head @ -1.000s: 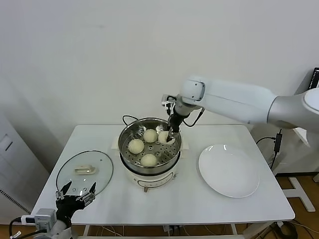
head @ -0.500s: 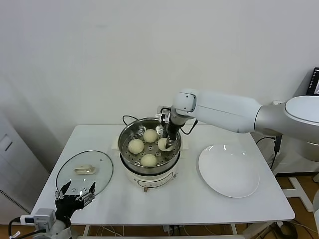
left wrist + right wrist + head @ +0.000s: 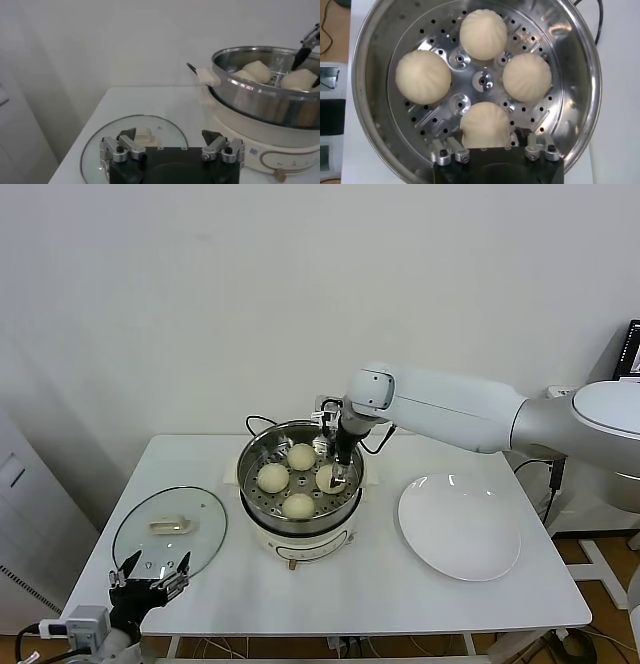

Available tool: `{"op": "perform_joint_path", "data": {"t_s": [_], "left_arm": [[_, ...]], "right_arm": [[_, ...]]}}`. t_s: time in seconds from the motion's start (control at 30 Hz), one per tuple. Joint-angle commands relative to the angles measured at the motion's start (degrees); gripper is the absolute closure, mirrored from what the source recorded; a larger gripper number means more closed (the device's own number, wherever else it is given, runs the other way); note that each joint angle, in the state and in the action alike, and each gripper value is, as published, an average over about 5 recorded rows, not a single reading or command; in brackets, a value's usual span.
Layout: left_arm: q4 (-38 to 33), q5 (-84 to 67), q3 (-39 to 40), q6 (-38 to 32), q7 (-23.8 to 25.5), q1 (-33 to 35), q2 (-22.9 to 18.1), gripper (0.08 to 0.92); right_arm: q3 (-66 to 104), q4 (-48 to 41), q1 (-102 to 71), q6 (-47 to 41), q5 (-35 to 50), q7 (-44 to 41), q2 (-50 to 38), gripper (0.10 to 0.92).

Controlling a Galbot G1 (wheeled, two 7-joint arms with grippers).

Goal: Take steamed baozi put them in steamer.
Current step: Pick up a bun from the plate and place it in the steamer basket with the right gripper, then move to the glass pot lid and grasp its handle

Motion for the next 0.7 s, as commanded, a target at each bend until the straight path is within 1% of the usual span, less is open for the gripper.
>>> {"op": "perform_joint_path", "data": {"t_s": [0.03, 0.13, 0.23, 0.3, 0.5, 0.6, 0.7], "left_arm": [[0.0, 0.0, -0.1, -0.1, 0.0, 0.1, 0.1, 0.177], [0.0, -0.2, -0.3, 0.0, 0.0, -0.3, 0.1, 0.177], [0.0, -0.2, -0.4, 0.1, 0.0, -0.8, -0.1, 0.177], [0.0, -0.2, -0.4, 0.1, 0.0, -1.0, -0.1, 0.177], [0.0, -0.3, -0.7, 0.1, 0.0, -1.3, 1.0, 0.177], [0.0, -0.6, -0.9, 0.1, -0.1, -1.6, 1.8, 0.177], [0.1, -0.9, -1.1, 0.1, -0.1, -1.8, 2.2, 0.177]], "right_arm": [[9.2, 0.7, -0.3, 1.9, 3.2, -1.3, -9.1, 0.205], [14.7, 1.8, -2.6, 4.6, 5.5, 1.0, -14.4, 0.203], [20.9, 3.0, -6.7, 7.7, 8.6, 7.8, -19.1, 0.203], [25.2, 3.4, -10.1, 11.4, 9.3, 12.5, -21.8, 0.203], [42.4, 3.5, -24.8, 23.7, 7.0, 24.0, -26.3, 0.203], [53.9, 5.1, -35.4, 28.2, 6.5, 29.4, -27.2, 0.203], [66.3, 8.4, -47.3, 30.6, 4.7, 33.6, -27.4, 0.203]]}}
